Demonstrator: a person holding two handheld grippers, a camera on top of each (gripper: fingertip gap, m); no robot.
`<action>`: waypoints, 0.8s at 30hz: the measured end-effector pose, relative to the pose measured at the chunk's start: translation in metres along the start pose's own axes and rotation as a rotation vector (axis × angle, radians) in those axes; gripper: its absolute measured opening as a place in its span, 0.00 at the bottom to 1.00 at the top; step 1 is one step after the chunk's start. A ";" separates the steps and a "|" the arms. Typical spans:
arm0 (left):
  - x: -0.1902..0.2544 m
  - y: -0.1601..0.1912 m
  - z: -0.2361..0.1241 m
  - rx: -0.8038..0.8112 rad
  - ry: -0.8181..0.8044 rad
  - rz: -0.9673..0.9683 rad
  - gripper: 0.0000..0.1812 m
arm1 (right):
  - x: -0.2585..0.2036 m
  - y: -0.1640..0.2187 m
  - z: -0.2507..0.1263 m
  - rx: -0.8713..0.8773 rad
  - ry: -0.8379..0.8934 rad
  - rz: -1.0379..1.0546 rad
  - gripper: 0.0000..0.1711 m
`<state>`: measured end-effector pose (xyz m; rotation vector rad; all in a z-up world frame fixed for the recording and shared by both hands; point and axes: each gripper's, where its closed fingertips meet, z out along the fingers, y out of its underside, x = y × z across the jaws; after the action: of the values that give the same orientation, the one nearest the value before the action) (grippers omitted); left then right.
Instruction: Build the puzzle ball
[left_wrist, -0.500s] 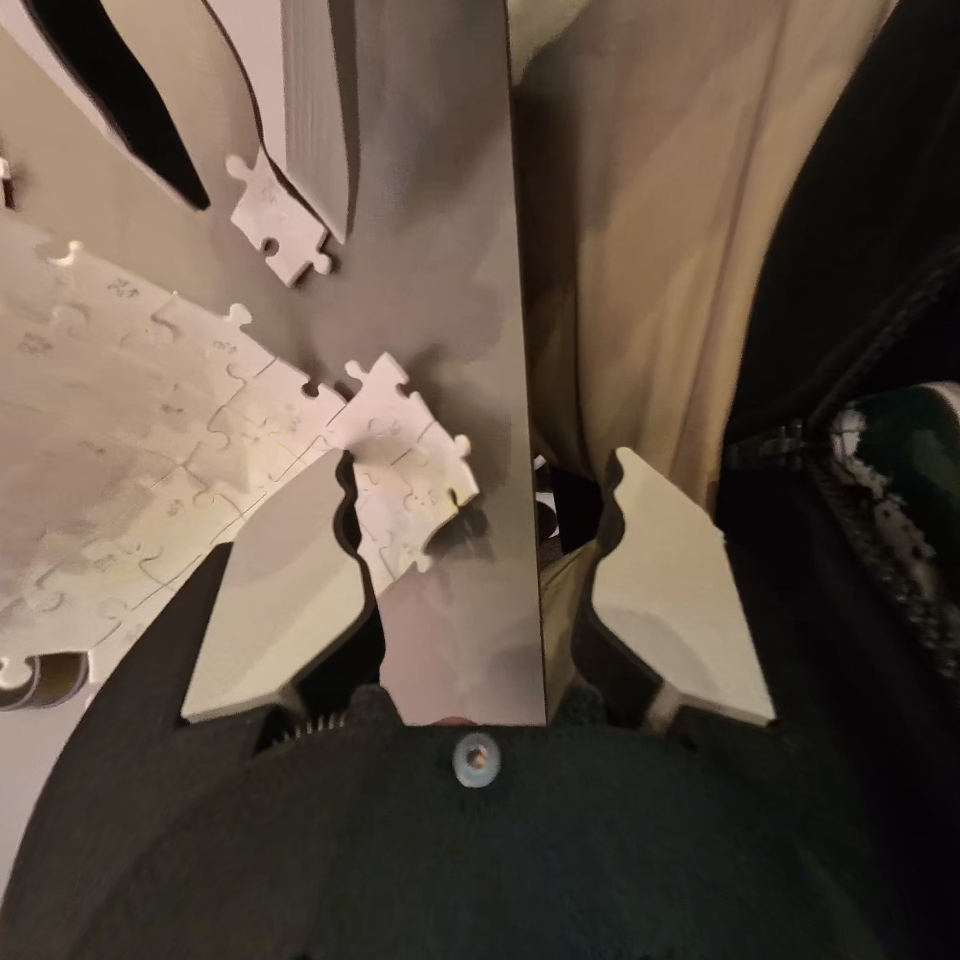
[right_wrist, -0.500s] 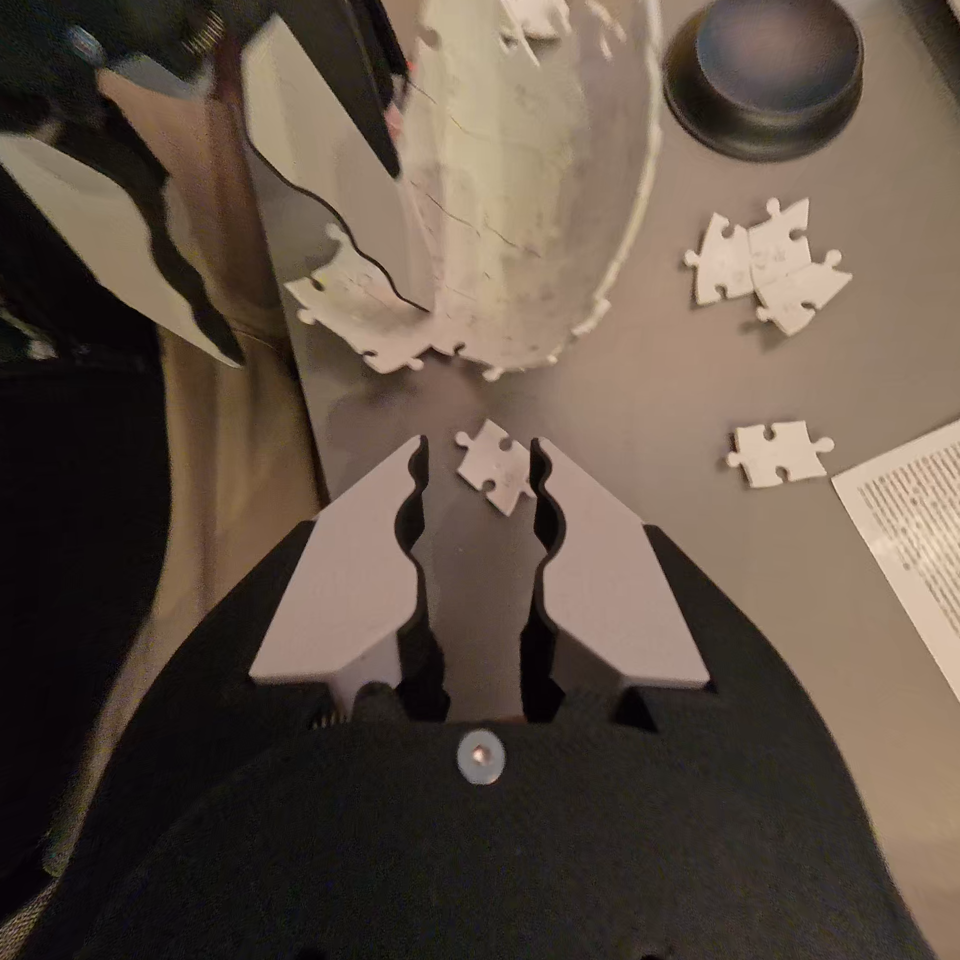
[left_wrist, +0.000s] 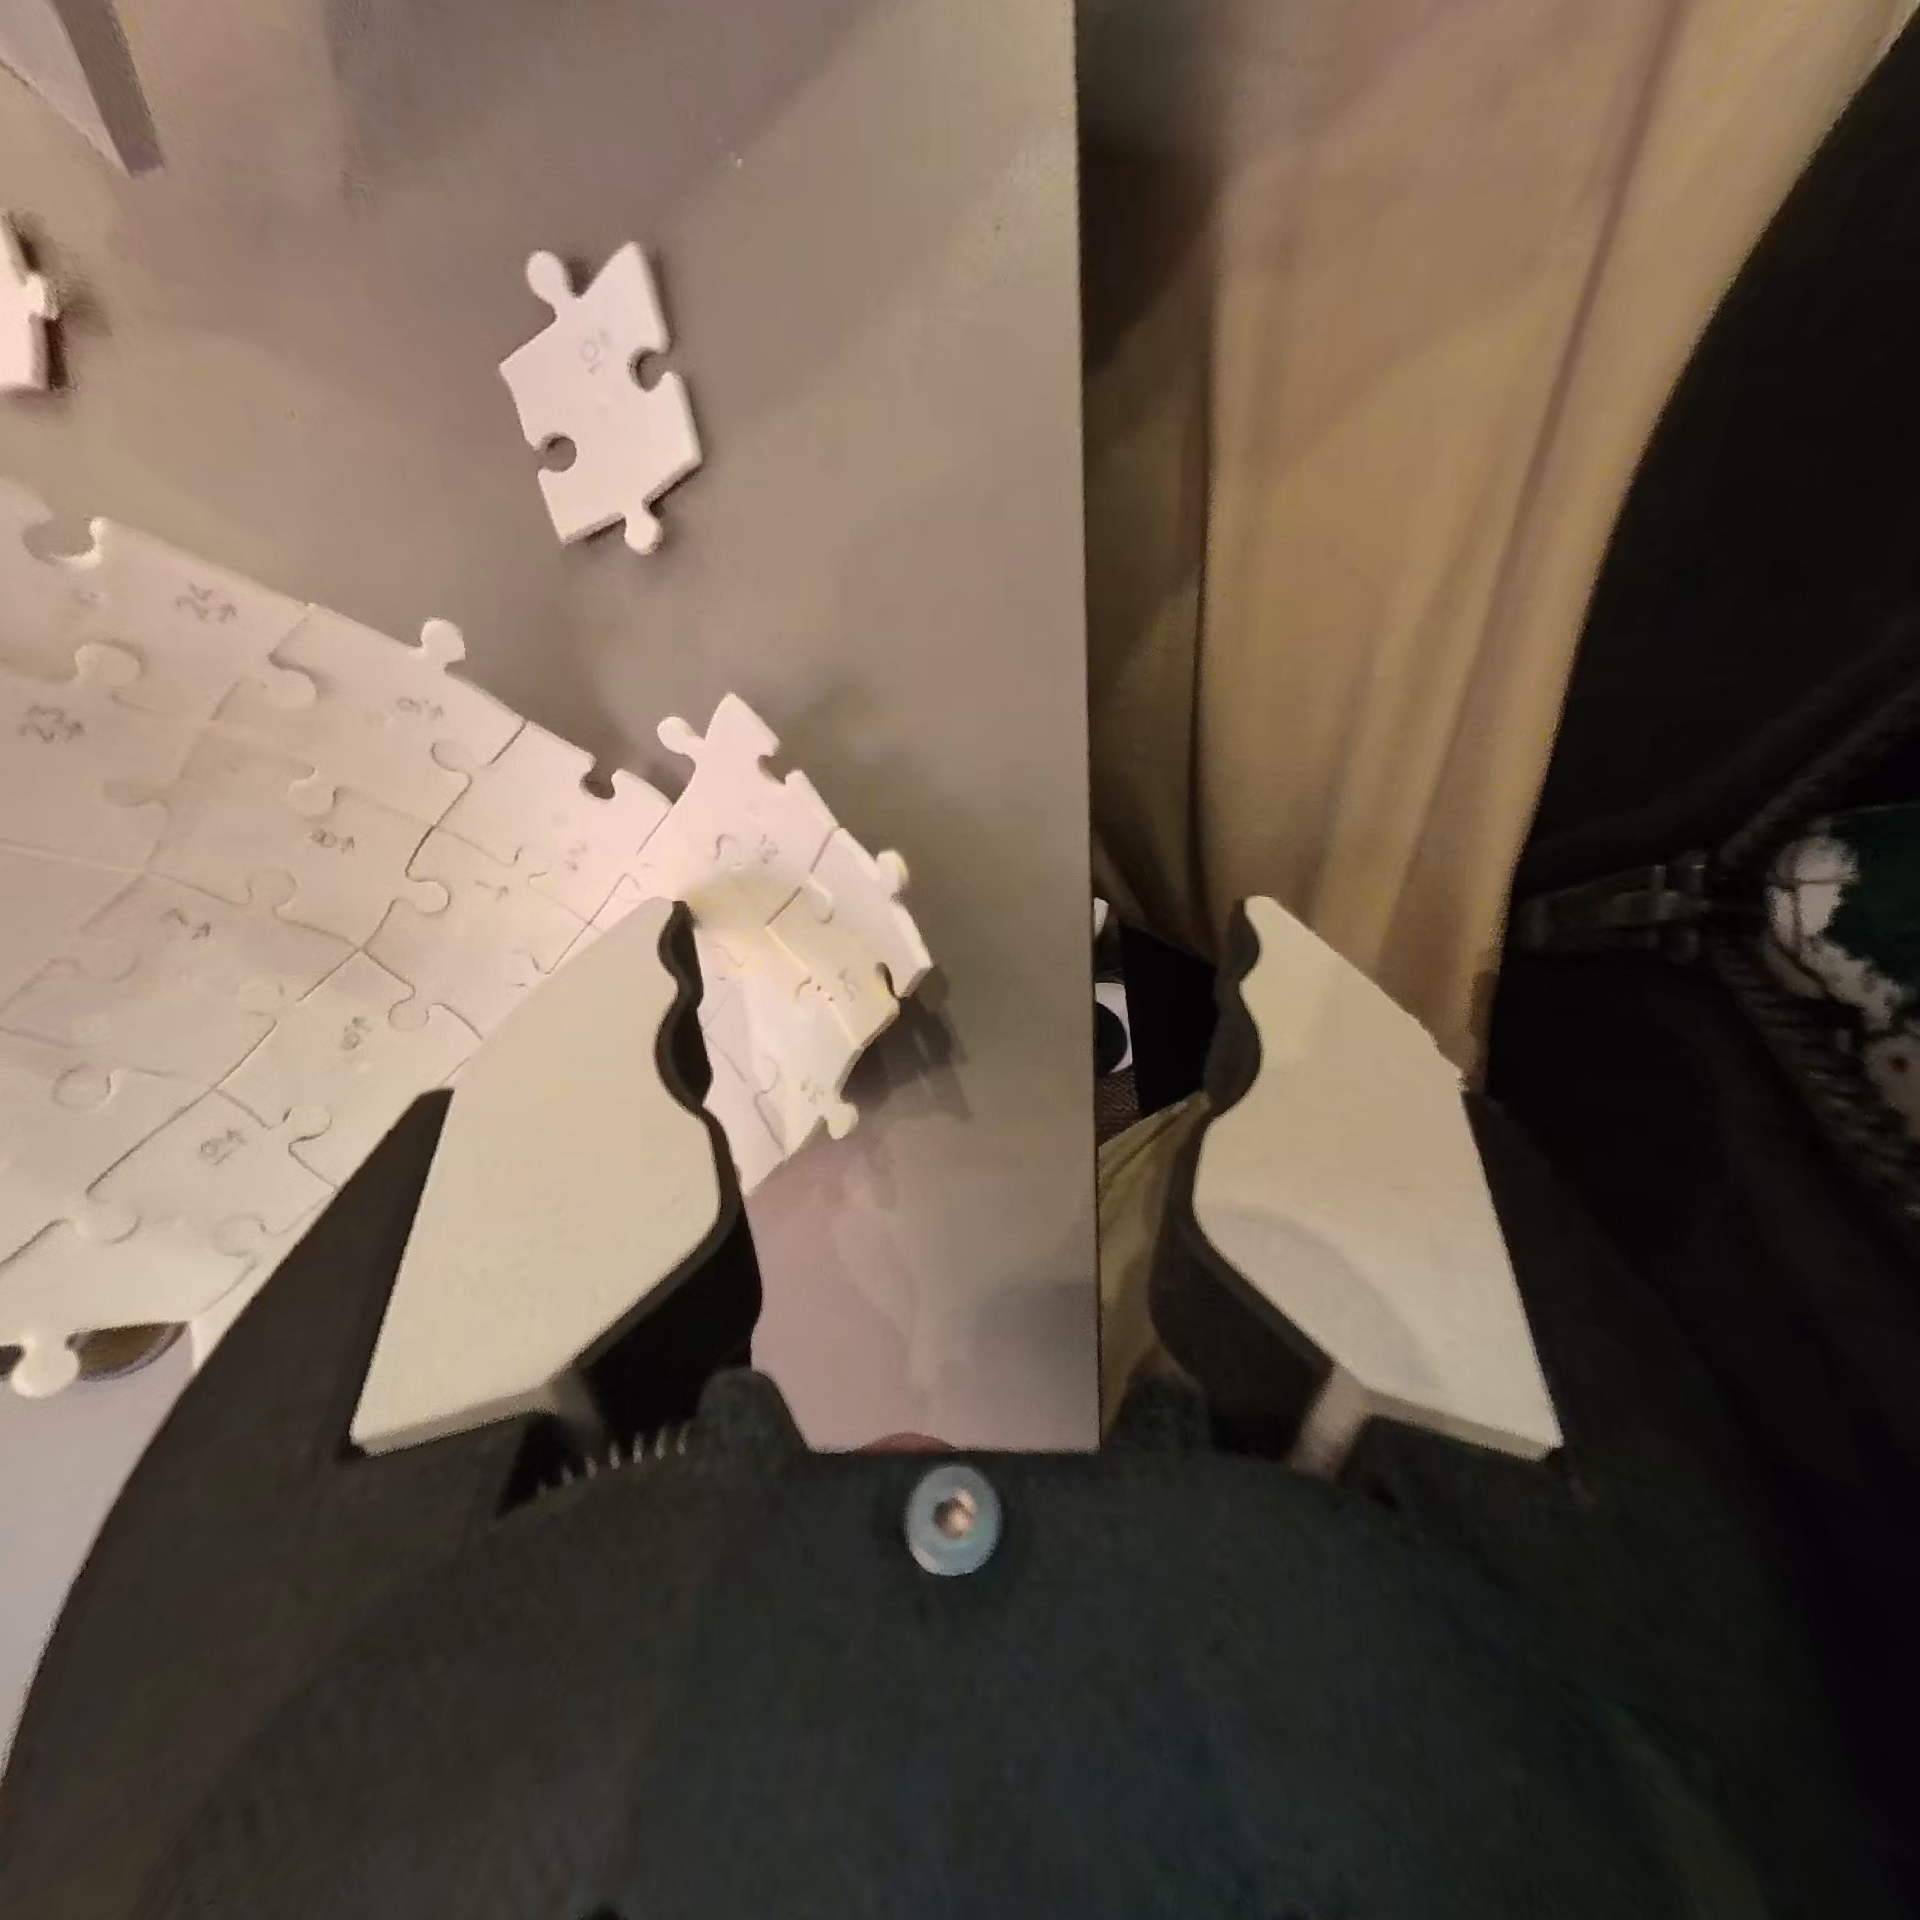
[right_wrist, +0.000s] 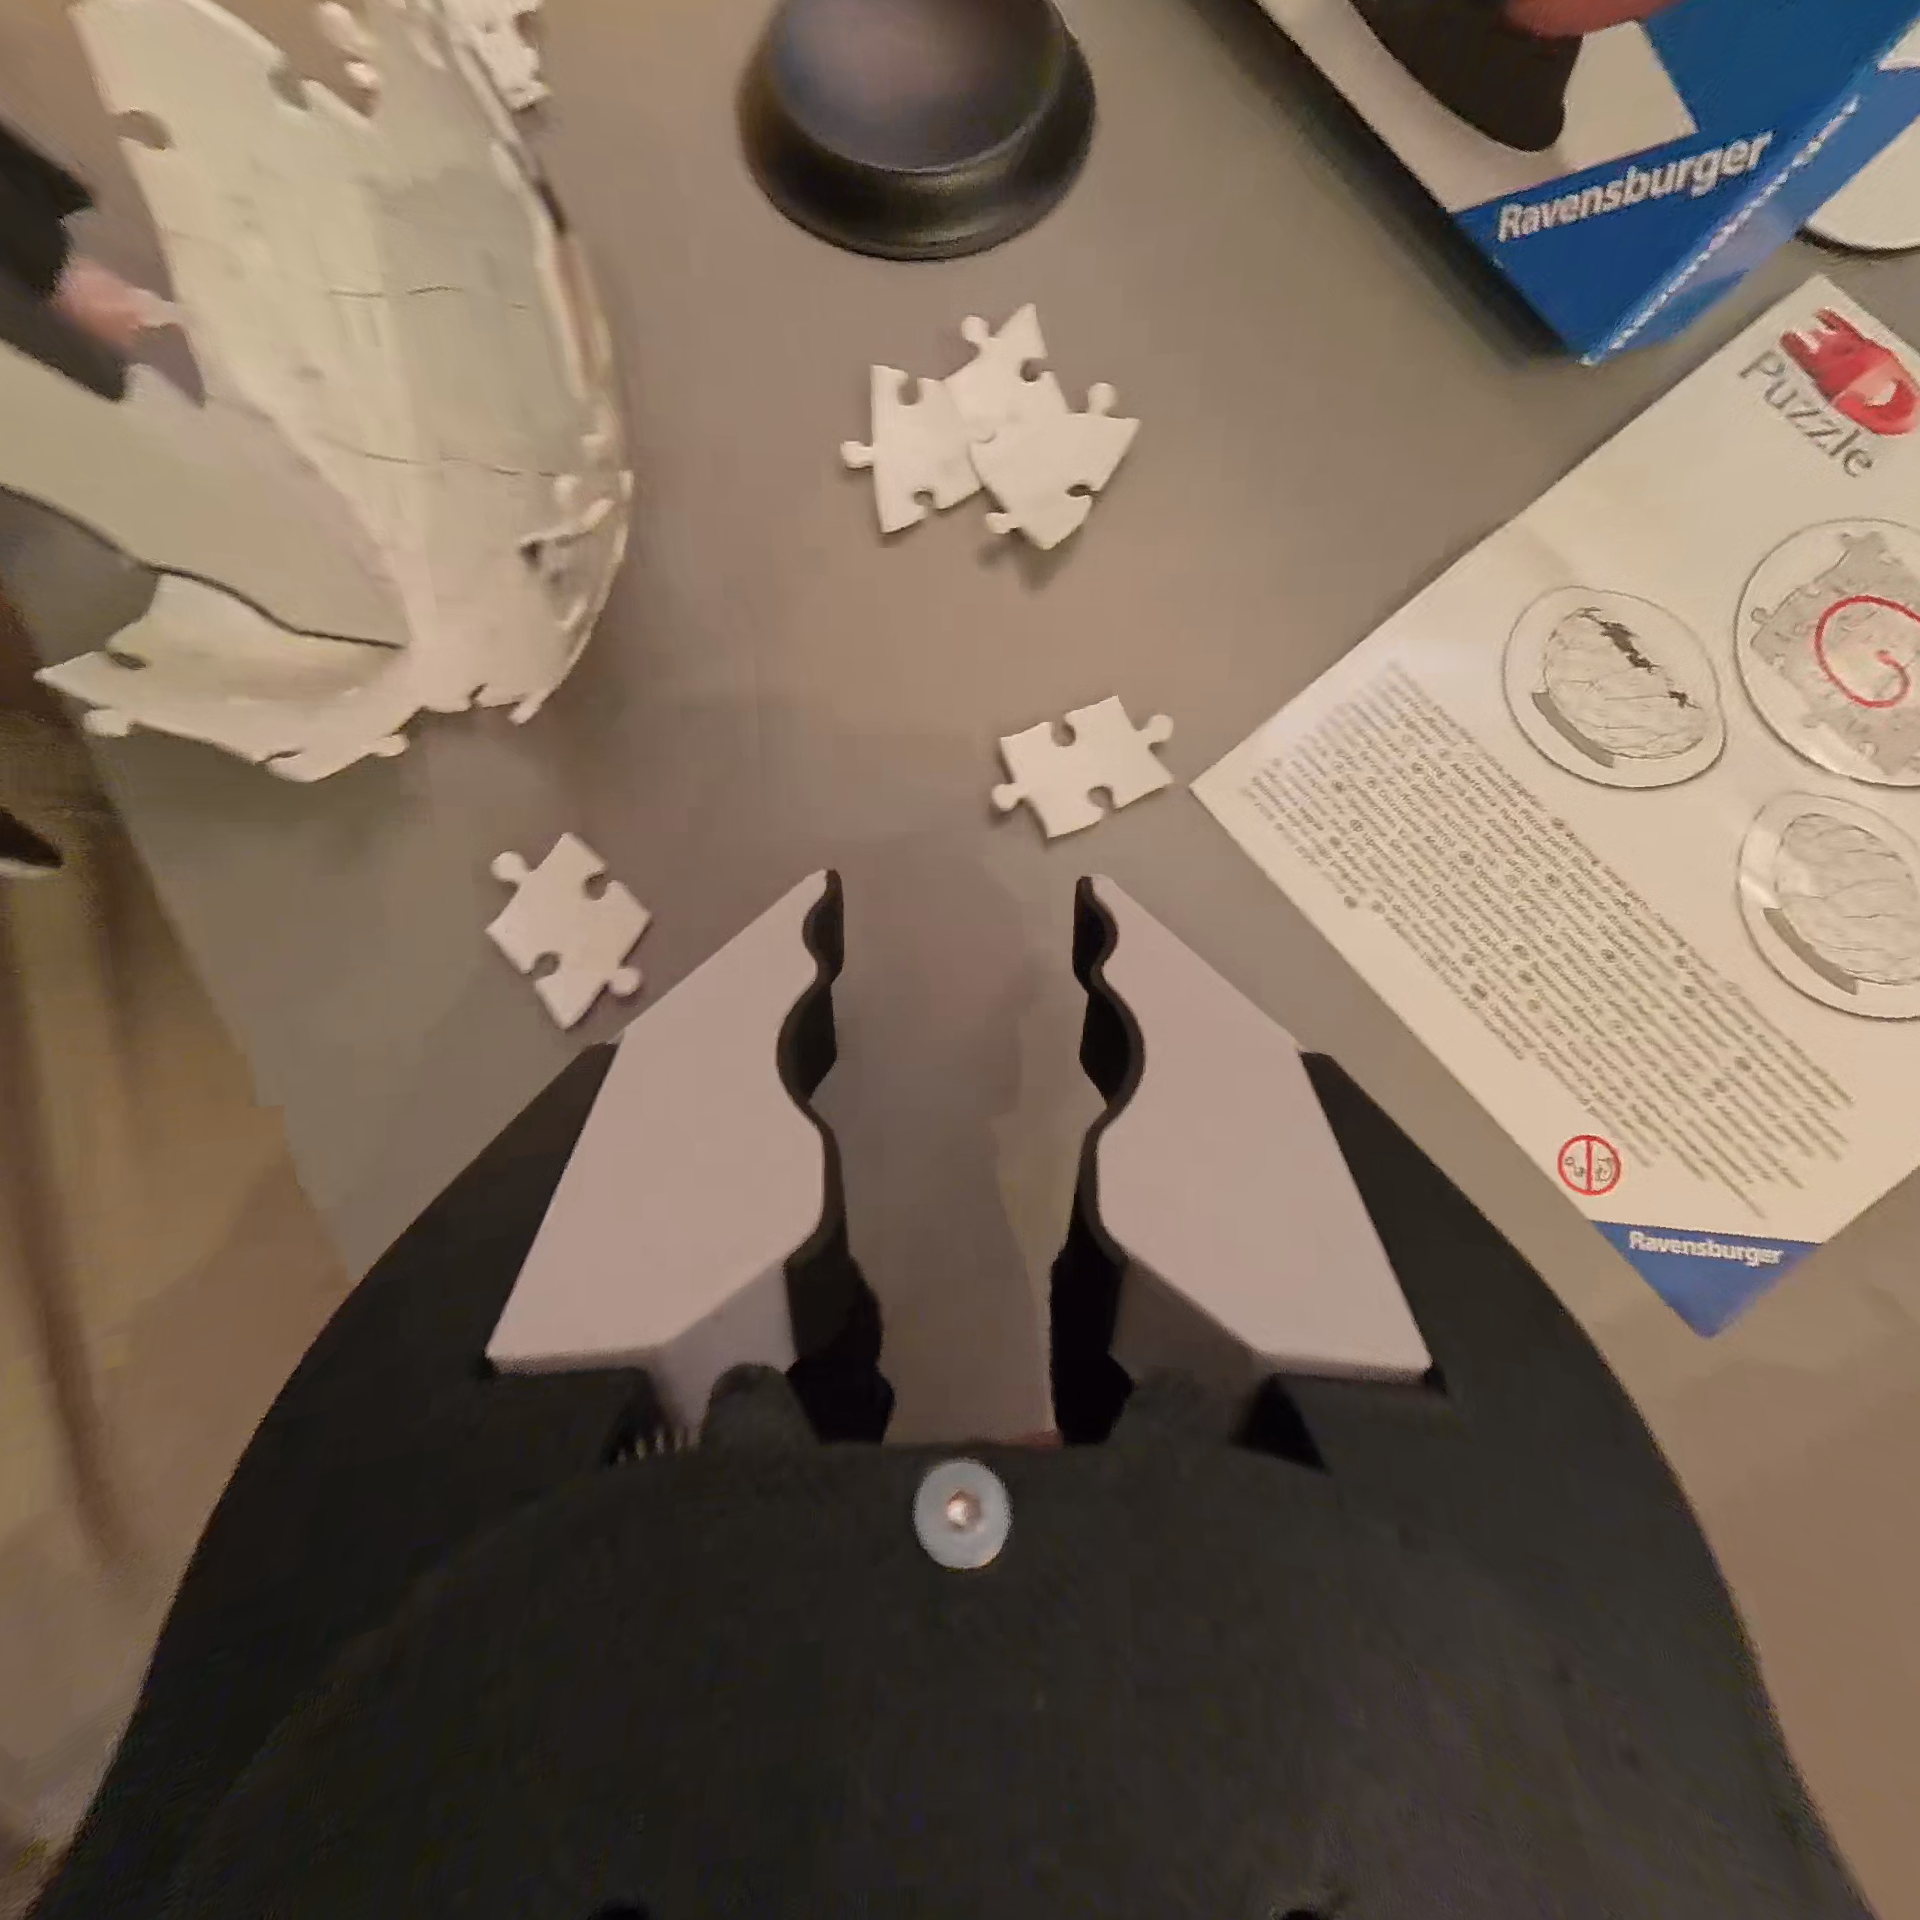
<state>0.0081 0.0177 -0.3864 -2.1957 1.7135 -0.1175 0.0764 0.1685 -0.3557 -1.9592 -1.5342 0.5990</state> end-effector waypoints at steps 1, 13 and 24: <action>-0.001 0.001 0.000 -0.001 -0.002 -0.004 0.52 | 0.004 0.001 0.005 -0.020 0.006 0.022 0.27; -0.009 0.005 0.000 0.010 -0.007 -0.028 0.52 | 0.023 -0.012 0.035 -0.095 -0.144 -0.084 0.25; -0.011 0.001 0.001 0.031 -0.011 -0.043 0.53 | 0.014 -0.013 0.033 -0.065 -0.223 -0.069 0.19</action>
<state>0.0044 0.0278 -0.3865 -2.2077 1.6479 -0.1407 0.0493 0.1893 -0.3711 -1.9303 -1.7685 0.7684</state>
